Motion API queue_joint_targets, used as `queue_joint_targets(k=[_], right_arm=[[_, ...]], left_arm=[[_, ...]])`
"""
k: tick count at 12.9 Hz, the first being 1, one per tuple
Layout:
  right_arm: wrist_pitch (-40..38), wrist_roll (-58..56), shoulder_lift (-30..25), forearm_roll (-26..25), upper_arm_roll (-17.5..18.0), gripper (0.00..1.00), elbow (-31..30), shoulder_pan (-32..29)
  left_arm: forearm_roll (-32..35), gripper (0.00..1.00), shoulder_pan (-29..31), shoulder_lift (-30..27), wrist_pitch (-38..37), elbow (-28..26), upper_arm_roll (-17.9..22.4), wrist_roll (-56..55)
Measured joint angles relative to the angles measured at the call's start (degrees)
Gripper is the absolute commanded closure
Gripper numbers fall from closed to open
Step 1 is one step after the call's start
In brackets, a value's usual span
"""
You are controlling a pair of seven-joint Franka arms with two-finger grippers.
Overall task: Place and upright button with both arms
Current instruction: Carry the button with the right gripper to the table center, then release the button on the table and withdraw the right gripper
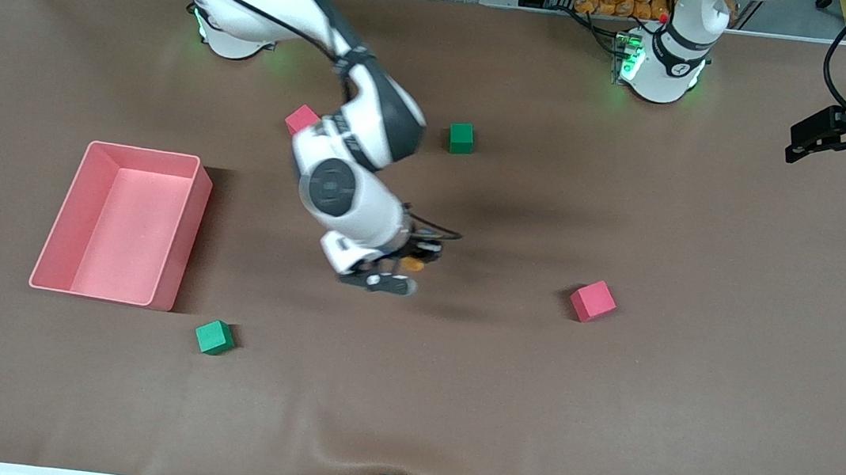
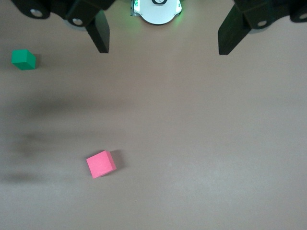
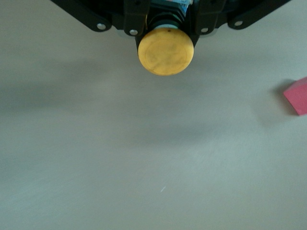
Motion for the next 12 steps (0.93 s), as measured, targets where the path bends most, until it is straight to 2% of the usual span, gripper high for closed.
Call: queue_joint_targets(k=[4,7,8,9,12], right_arm=[[4.9,0.3,8.3,0.0,-0.4,1.00,4.0,4.9],[6.6,0.4,12.0,0.0,-0.6,1.00,5.7,6.9],[6.6,0.4,12.2,-0.3,-0.7,0.93,5.9,7.2],[6.6,0.4,12.3,-0.6,-0.7,0.01,5.9,7.5],[6.6,0.4,12.3,-3.6,-0.8,0.00,5.9,7.8]], left_arm=[[0.0,0.00,-0.1,0.1,0.0,0.0,0.0,0.0],[0.0,0.00,-0.1,0.5,0.0,0.0,0.0,0.0],[0.0,0.00,-0.1,0.6,0.0,0.0,0.0,0.0],[0.0,0.00,-0.2,0.7,0.0,0.0,0.0,0.0],[0.0,0.00,-0.2,0.8,0.0,0.0,-0.1,0.0]])
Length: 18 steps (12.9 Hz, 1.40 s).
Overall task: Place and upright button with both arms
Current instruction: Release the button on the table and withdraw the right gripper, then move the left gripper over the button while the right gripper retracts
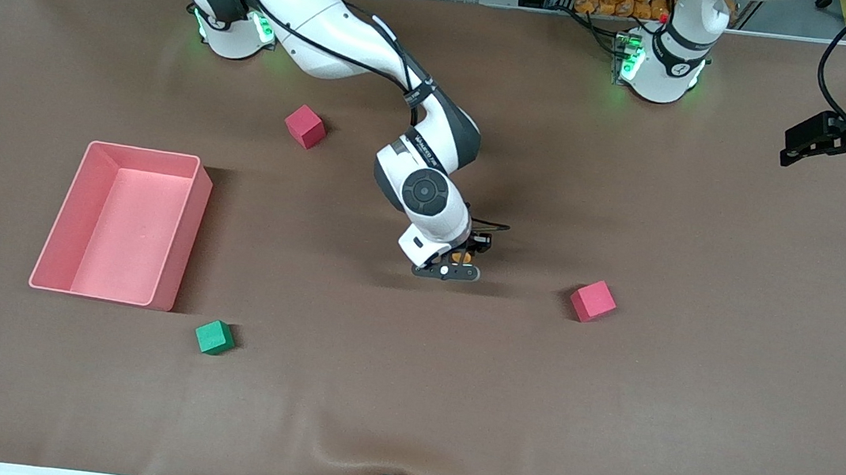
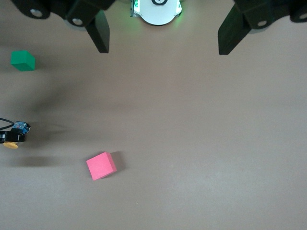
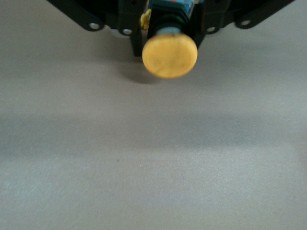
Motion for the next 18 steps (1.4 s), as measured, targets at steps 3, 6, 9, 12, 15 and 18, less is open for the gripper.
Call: queue_joint_targets(k=[3,6,9,12,15,18], right_arm=[[0.0,0.0,0.0,-1.1,-0.3,0.00,0.3,0.1],[-2.9,0.0,-0.8,-1.1,-1.8,0.00,2.4,-1.2],[-11.3,0.0,-5.7,-1.7,-2.6,0.00,4.4,-6.1],[-21.7,-0.4,-13.3,-2.5,-5.0,0.00,4.8,-12.1],[-29.6,-12.1,-19.9,-3.0,-5.4,0.00,4.8,-22.3],[-37.6,-22.1,-24.5,-4.8,-5.4,0.00,4.8,-31.7]], left_arm=[[0.0,0.00,-0.1,0.1,0.0,0.0,-0.1,0.0],[0.0,0.00,-0.1,0.6,0.0,0.0,-1.0,0.0],[0.0,0.00,-0.8,1.4,0.0,0.0,-1.3,0.0],[0.0,0.00,-1.7,3.1,0.1,0.0,-2.6,0.0],[0.0,0.00,-2.5,6.5,0.1,0.0,-5.4,-0.2],[0.0,0.00,-4.3,11.5,0.7,1.1,-8.6,-0.2]])
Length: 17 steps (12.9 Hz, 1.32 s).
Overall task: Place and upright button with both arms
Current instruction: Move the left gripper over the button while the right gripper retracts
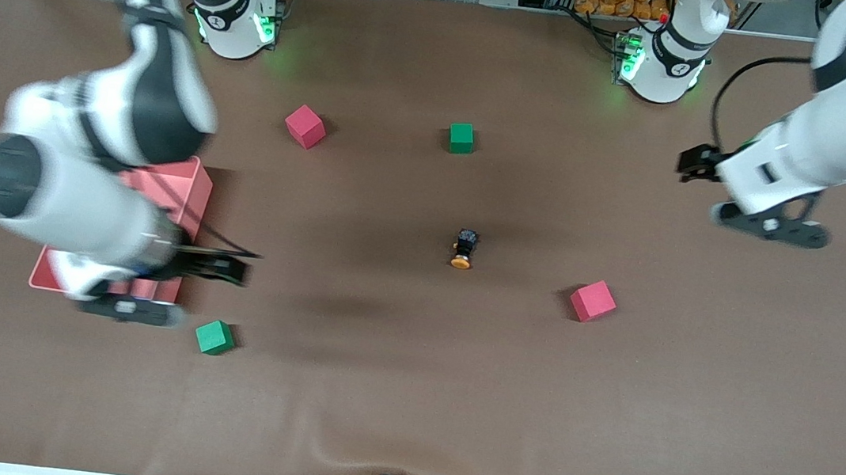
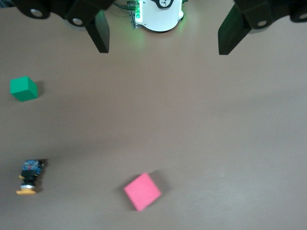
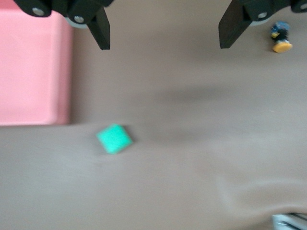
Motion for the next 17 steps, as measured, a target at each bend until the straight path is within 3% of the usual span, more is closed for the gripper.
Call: queue_joint_targets(k=[4,8,12,17], right_arm=[[-7.1,-6.4,-5.4,0.0,1.2,0.00,0.1,-10.3],[-13.9,-6.5,-15.4,-0.8,2.3,0.00,-0.8,-11.2],[-13.2,-6.5,-25.6,-6.3,2.6,0.00,-10.7,-11.2],[-10.8,-6.5,-29.7,-7.8,2.9,0.00,-19.1,-10.8]], left_arm=[[0.0,0.00,-5.0,7.3,0.3,4.3,-0.7,-3.7],[0.0,0.00,-7.6,12.7,3.6,5.7,-0.7,-6.4],[0.0,0.00,-9.2,16.0,5.9,6.0,-0.8,-6.5],[-1.8,0.00,-11.2,19.4,7.0,6.1,-0.8,-6.5]])
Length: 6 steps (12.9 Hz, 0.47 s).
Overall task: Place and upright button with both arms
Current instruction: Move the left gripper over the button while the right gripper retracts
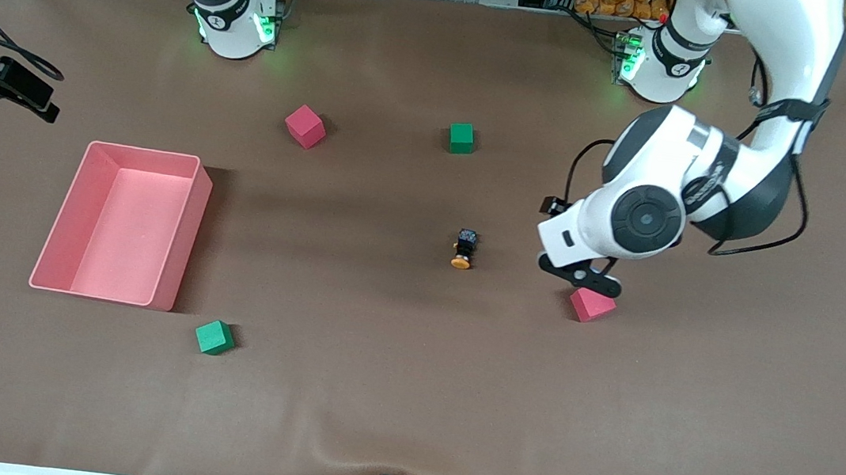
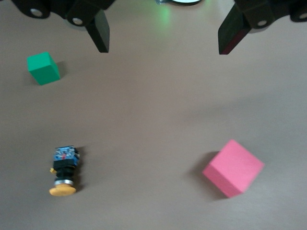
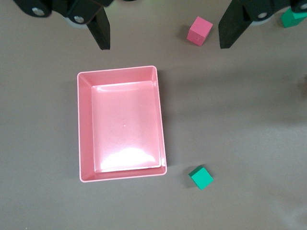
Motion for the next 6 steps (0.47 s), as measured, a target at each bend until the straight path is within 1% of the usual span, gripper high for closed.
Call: queue_joint_targets(k=[3,6], right_arm=[[1.1,0.0,-1.8,-0.1,0.0,0.00,-2.9,0.1],[2.5,0.0,-3.8,-0.2,-0.1,0.00,-5.5,0.1]], left_arm=[[-3.9,0.00,-0.7,2.8,1.5,0.0,0.0,0.0],[-4.3,0.00,-4.1,7.0,5.0,1.7,-0.1,-2.6]])
